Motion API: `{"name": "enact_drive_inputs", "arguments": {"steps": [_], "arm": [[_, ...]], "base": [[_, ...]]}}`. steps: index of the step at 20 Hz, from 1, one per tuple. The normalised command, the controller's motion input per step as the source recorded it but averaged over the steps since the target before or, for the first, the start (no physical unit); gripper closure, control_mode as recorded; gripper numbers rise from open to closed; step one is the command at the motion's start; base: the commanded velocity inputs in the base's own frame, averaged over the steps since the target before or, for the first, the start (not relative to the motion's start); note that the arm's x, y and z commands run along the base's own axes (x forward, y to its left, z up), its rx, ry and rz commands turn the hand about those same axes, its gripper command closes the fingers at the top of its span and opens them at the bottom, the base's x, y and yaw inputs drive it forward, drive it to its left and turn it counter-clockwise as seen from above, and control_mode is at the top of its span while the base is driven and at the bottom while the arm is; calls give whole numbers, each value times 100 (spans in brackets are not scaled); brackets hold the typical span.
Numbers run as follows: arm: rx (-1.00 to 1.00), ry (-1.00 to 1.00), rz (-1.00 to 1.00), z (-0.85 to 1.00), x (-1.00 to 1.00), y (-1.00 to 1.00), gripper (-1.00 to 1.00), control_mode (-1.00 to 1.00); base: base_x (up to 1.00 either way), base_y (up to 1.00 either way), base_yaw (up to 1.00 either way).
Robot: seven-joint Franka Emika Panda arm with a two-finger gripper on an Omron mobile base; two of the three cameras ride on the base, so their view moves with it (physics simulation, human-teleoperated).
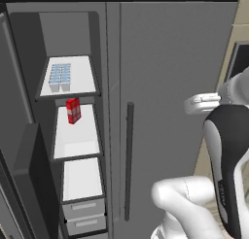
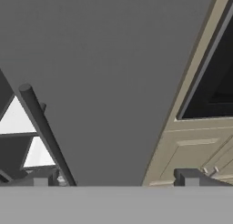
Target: Open the freezer door, pick up the ice cube tray from the freezer, and place it on the dining counter.
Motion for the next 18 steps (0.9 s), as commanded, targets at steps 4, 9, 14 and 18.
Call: {"name": "enact_drive_inputs", "arguments": {"steps": [4,9,14,18], "arm": [[0,5,0,-9,-9,0,-100,-100],[0,0,0,-18,0,0,-100,-100],[0,0,2,-26,0,0,-100,-100],[0,0,1,-3,-2,0,-100,100]], "base": [[0,0,0],[0,0,0],[0,0,0],[-11,0,1]]}}
